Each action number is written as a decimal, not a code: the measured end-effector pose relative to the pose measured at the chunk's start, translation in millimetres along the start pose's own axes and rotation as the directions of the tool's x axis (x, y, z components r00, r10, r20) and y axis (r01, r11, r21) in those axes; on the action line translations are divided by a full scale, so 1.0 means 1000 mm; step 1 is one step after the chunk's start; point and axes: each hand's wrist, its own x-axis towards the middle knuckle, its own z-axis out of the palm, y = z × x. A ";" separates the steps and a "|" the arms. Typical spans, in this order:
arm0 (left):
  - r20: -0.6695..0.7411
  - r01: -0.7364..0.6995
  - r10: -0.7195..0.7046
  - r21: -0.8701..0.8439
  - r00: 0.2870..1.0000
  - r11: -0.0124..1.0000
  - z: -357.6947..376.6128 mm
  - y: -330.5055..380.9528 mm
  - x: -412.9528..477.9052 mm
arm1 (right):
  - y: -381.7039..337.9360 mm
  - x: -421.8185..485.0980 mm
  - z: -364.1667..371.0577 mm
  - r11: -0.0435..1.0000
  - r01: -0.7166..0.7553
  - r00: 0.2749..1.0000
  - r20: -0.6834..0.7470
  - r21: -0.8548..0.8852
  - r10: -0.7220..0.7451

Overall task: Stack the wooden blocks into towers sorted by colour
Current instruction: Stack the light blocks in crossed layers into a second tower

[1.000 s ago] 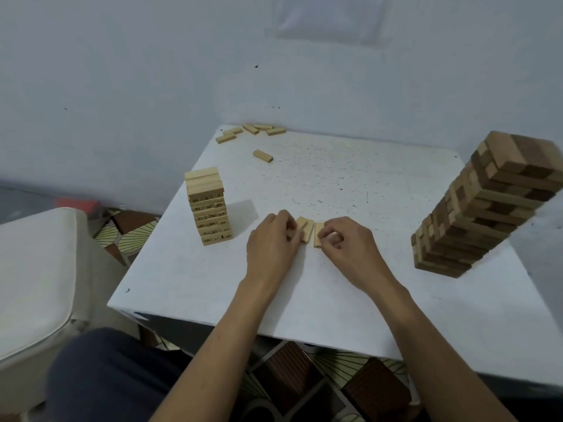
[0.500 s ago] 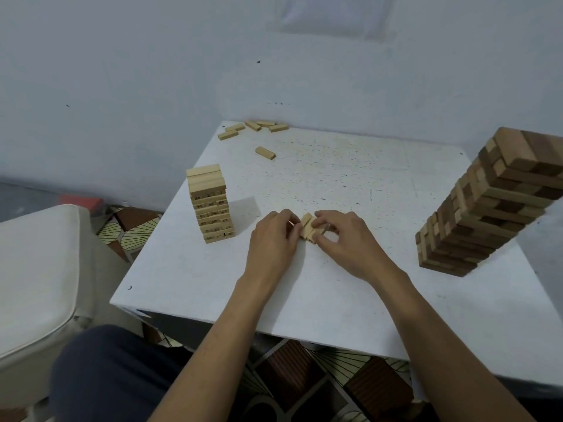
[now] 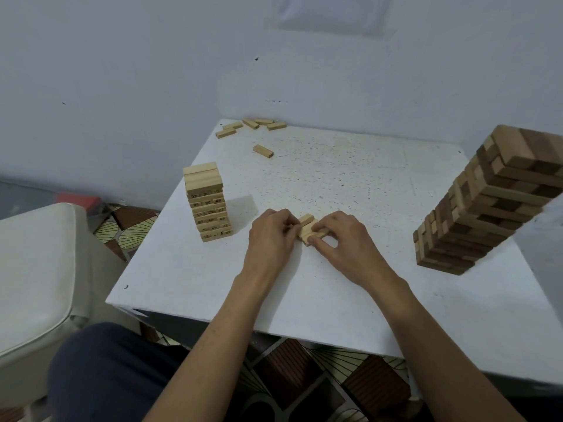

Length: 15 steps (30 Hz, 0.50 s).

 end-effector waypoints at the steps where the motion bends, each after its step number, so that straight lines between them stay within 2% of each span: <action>1: -0.004 0.007 -0.007 -0.005 1.000 1.000 0.000 0.000 0.000 | -0.001 0.000 0.000 1.000 0.004 1.000 0.003 0.001 -0.004; 4: 0.014 -0.007 0.007 0.011 1.000 1.000 0.000 0.001 0.000 | 0.000 0.000 0.000 0.999 0.024 1.000 -0.001 0.026 -0.024; 10: 0.158 -0.056 0.057 -0.012 0.986 0.998 -0.014 -0.001 -0.001 | -0.001 0.002 -0.005 0.999 0.029 0.999 0.018 0.041 -0.030; 15: 0.164 -0.087 0.076 0.062 0.984 0.994 -0.012 0.003 -0.002 | 0.001 0.007 -0.003 1.000 0.011 0.999 0.043 -0.028 -0.010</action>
